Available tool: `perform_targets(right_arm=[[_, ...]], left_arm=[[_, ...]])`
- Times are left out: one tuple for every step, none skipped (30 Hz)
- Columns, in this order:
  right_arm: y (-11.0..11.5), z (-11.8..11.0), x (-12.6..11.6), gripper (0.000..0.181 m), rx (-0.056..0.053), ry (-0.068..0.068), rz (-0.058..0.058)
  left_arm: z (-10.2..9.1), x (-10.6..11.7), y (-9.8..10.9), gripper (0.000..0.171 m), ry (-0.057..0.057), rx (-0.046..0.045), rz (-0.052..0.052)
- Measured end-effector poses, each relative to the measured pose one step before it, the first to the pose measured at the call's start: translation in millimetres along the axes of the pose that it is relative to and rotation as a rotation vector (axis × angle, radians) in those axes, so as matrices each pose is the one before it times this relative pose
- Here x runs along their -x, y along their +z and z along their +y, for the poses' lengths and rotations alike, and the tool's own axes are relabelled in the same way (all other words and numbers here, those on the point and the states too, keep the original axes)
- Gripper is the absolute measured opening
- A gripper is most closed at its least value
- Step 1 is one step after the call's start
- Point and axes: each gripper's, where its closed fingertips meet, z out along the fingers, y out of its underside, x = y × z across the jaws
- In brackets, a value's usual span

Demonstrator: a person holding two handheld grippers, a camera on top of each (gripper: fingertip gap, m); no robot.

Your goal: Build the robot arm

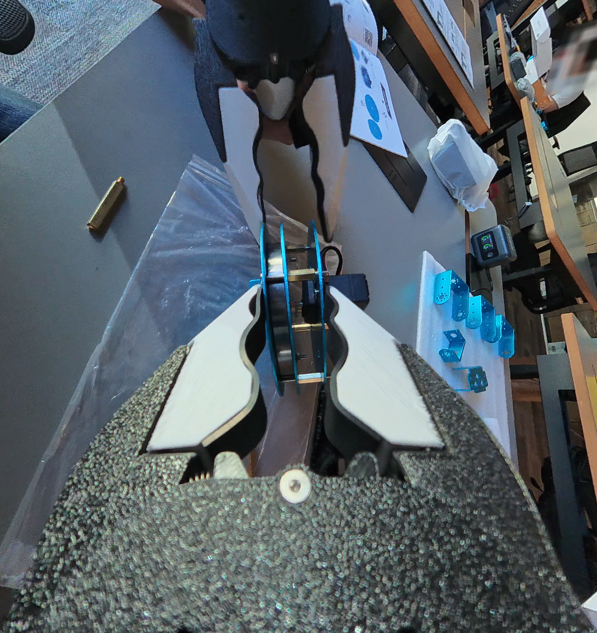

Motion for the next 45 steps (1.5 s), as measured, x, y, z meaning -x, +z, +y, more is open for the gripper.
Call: perform_targets(right_arm=[[-0.77,0.64,0.4,0.031,-0.0027,-0.0003,0.002],[-0.84,0.73,0.21,0.031,-0.0014,0.0005,0.0041],[-0.67,0.71,0.36,0.031,-0.002,0.0037,0.0033],[-0.83,0.72,0.53,0.031,-0.0014,-0.0004,0.0037],[-0.99,0.85,0.46,0.032,0.0005,0.0009,0.0062],[-0.81,0.61,0.63,0.032,-0.0011,0.0024,0.004],[-0.72,0.71,0.17,0.032,0.0002,0.003,0.0058],[-0.56,0.37,0.43,0.032,-0.0017,0.0039,0.0048],[-0.39,0.25,0.92,0.032,-0.0052,0.0012,0.0036],[-0.18,0.17,0.69,0.032,-0.0027,-0.0031,0.0051],[-0.04,0.12,0.25,0.032,-0.0002,0.0037,0.003],[-0.14,-0.21,0.39,0.031,-0.0007,0.0012,-0.0027],[-0.11,0.14,0.2,0.031,0.0037,-0.0054,-0.0021],[-0.08,0.21,0.28,0.031,0.0039,-0.0082,0.0013],[0.1,-0.35,0.63,0.031,0.0014,-0.0035,0.0015],[0.35,-0.4,0.58,0.031,0.0009,-0.007,0.0022],[0.02,-0.15,0.22,0.03,0.0017,-0.0032,-0.0012],[0.09,-0.47,-0.18,0.031,-0.0032,0.0036,-0.0032],[0.08,-0.14,-0.48,0.031,-0.0056,0.0061,-0.0012],[0.25,0.33,-0.7,0.031,-0.005,0.0037,0.0033],[0.06,0.36,-0.56,0.031,0.0008,-0.0095,0.0038],[-0.2,0.38,-0.36,0.032,0.0087,-0.0043,-0.0031],[-0.06,-0.04,-0.35,0.032,0.0054,0.0019,-0.0046],[0.16,-0.4,-0.47,0.033,0.0002,0.0015,-0.001],[0.22,-0.53,-0.28,0.033,-0.0051,0.0018,0.0001],[0.34,-0.27,-0.7,0.033,-0.0047,0.0142,0.0007],[0.15,-0.2,-0.53,0.033,-0.0042,0.0066,0.0001],[-0.06,0.11,-0.3,0.033,0.0013,-0.0017,-0.0008],[0.15,0.09,-0.97,0.033,0.003,0.0071,0.001],[0.42,-0.45,-0.27,0.033,-0.0013,0.0057,-0.0014],[0.11,-0.3,0.44,0.033,0.0005,-0.0085,-0.0017],[0.12,-0.09,0.75,0.033,0.0045,-0.012,-0.0024],[-0.06,-0.27,1.04,0.033,0.0052,-0.0107,-0.0047],[-0.01,-0.19,0.91,0.033,0.0049,-0.0111,-0.0028],[-0.17,0.34,-0.09,0.033,0.0061,-0.0065,0.003],[-0.23,0.26,-0.33,0.033,0.0032,0.0054,0.0005],[-0.32,0.63,-1.34,0.033,0.0012,0.0118,0.0028],[-0.46,1.23,-1.93,0.033,0.0012,0.0183,0.003],[-0.52,1.54,-2.46,0.033,-0.0017,0.0253,0.0048],[-0.34,1.2,-2.76,0.033,-0.0062,0.0307,0.0071],[-0.5,0.33,-2.77,0.033,-0.011,0.0297,0.0037],[-0.46,-0.48,-2.38,0.034,-0.0145,0.0393,-0.0031],[-0.15,-0.38,-1.63,0.034,-0.012,0.0403,-0.0078],[-0.2,0.53,-1.45,0.034,-0.0071,0.0271,-0.0017],[-0.43,0.6,-1.61,0.034,-0.0076,0.0214,0.0036]], left_arm=[[2.59,-1.92,2.23,0.045,0.0097,0.01351,0.0081],[-0.29,-2.1,1.86,0.042,0.0081,0.00281,0.0071],[-1.73,-2.42,1.46,0.04,0.0087,0.00001,0.0064],[-2.16,-0.94,1.48,0.039,0.0081,-0.00043,-0.005],[-1.93,0.05,1.52,0.039,0.0103,0.00137,-0.0136],[-1.2,0.56,1.52,0.037,0.0182,0.00485,-0.0202],[-1.17,0.68,1.08,0.038,0.0253,0.00639,-0.0227],[-0.85,0.35,0.62,0.038,0.0263,0.00548,-0.0186],[-0.67,-0.3,-0.12,0.038,0.0224,0.00155,-0.0087],[-0.56,-0.43,-0.34,0.037,-0.0013,-0.00254,0.0033],[-0.47,-0.17,-0.41,0.036,-0.0161,-0.00126,0.0062],[-0.12,-0.2,-0.27,0.036,0.0047,0.00223,-0.0007],[-0.11,-0.33,-0.24,0.036,0.0161,0.00511,-0.0062],[-0.17,-0.18,-0.17,0.036,0.003,0.00335,-0.0053],[0.09,-0.41,-0.13,0.035,0.0012,0.00038,-0.004],[0.27,-0.27,-0.36,0.036,0.0048,0.00271,-0.0042],[0.13,-0.19,-0.19,0.035,-0.0005,0.00385,-0.0032],[0.14,-0.15,-0.21,0.035,-0.0021,0.00309,-0.0008],[0.13,0.09,0.06,0.036,0.0005,0.00116,-0.001],[0.4,0.42,0.27,0.036,-0.0064,-0.00087,0.001],[0.21,0.57,0.39,0.036,-0.0153,-0.00095,0.0064],[-0.17,0.28,0.1,0.037,-0.007,0.00009,0.0053],[0.21,-0.03,0.39,0.037,-0.0044,0.00209,0.0018],[0.24,0.3,-0.03,0.037,-0.0155,0.00503,0.0001],[-0.63,0.39,-1.15,0.038,-0.0136,-0.00373,-0.0065],[-3.54,0.21,-2.83,0.041,-0.0094,-0.02585,-0.0136],[-4.97,-0.62,-3.97,0.046,-0.013,-0.02726,-0.0055],[-5.66,-1.02,-4.16,0.05,-0.0215,-0.0209,0.0042],[-6.81,-3.47,-3.89,0.053,-0.0273,-0.02269,0.0257],[-6.84,-3.0,-2.59,0.057,-0.0296,-0.02016,0.028],[-6.14,-0.61,-1.16,0.057,-0.0165,-0.0174,0.016],[-3.93,0.84,0.54,0.057,-0.0007,-0.00702,0.0111],[-1.43,2.27,2.5,0.057,0.0095,0.00663,0.0046],[-0.38,2.81,3.57,0.057,0.0178,0.01207,0.0015],[0.08,1.47,4.02,0.052,0.0226,0.01366,0.0088],[-0.27,0.67,3.61,0.042,0.0313,0.01111,0.0113],[-0.42,-0.3,3.5,0.037,0.0394,0.00884,0.0142],[-0.14,1.04,3.07,0.037,0.0405,0.01041,0.006],[0.55,2.62,2.68,0.037,0.0346,0.01385,0.005],[0.99,3.04,2.44,0.037,0.0081,0.01499,0.0161],[0.62,2.61,1.97,0.036,-0.0197,0.01157,0.03],[0.2,1.9,1.16,0.033,-0.0183,0.00451,0.0353],[-0.09,1.61,0.52,0.032,-0.0009,-0.0019,0.0304],[-0.27,1.46,0.35,0.032,0.0014,-0.00365,0.0266],[-0.37,1.42,0.55,0.032,-0.0056,-0.00184,0.0235]])
